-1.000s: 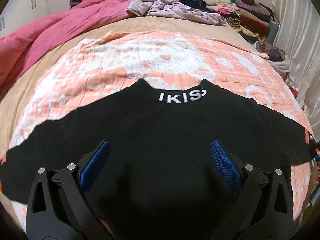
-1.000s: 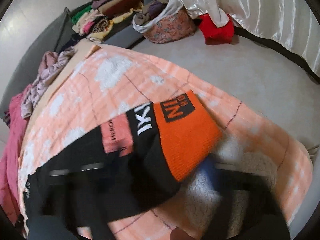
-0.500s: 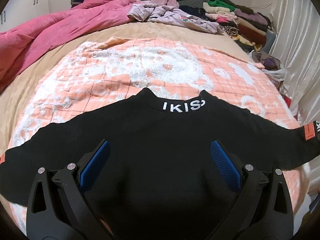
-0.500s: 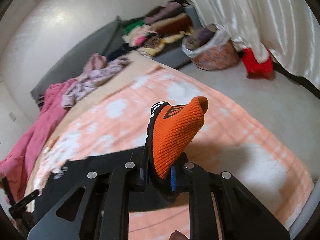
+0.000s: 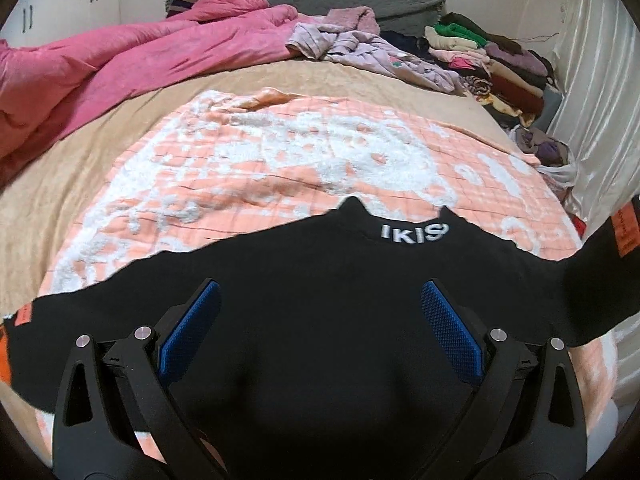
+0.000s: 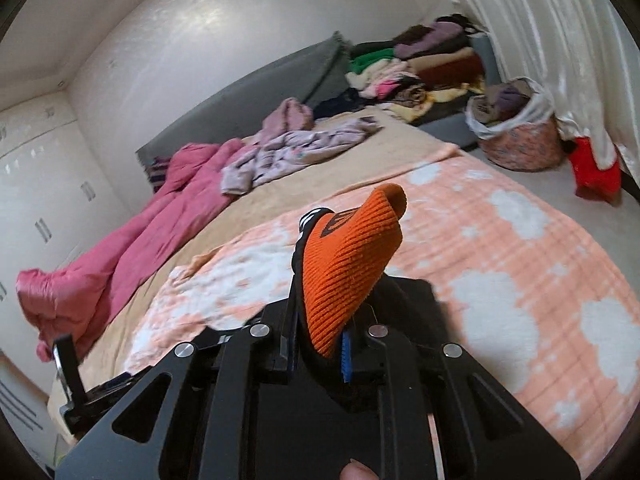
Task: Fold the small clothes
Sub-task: 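Carry the sleeve across the shirt body with the right tool and release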
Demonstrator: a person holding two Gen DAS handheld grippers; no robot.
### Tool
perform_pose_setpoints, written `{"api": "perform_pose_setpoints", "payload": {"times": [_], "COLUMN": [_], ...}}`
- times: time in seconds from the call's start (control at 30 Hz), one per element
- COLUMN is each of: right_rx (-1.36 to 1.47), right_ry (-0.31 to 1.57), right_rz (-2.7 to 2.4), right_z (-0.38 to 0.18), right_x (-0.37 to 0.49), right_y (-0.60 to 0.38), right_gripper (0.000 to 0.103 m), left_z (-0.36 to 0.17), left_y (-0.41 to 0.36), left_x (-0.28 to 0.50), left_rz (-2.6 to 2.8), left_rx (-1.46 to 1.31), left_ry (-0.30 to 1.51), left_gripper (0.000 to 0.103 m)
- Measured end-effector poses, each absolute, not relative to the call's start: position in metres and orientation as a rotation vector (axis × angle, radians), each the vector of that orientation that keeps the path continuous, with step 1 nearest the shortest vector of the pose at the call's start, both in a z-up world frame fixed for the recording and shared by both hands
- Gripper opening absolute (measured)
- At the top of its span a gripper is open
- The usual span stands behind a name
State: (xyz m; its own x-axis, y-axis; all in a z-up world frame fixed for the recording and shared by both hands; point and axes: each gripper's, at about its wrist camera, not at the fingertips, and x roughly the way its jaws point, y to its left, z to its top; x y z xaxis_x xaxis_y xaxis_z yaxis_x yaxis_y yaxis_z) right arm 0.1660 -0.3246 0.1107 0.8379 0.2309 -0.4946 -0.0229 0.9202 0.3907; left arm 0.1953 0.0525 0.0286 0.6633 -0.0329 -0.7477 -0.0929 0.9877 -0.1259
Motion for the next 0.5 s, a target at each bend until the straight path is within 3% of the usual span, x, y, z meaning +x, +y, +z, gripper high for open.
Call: {"api": "perform_pose_setpoints", "payload": {"times": [0.5], "right_rx": [0.295], "right_ry": [0.671], "right_rz": [0.314], "right_z": [0.08], "right_x": [0.189], "right_y": [-0.2], "right_gripper": [0.014], "left_z": [0.013], "left_y": [0.099], "left_x": [0.192], "left_rz": [0.012], "left_rx": [-0.27], "left_ry": [0.873], "left_gripper": [0.094]}}
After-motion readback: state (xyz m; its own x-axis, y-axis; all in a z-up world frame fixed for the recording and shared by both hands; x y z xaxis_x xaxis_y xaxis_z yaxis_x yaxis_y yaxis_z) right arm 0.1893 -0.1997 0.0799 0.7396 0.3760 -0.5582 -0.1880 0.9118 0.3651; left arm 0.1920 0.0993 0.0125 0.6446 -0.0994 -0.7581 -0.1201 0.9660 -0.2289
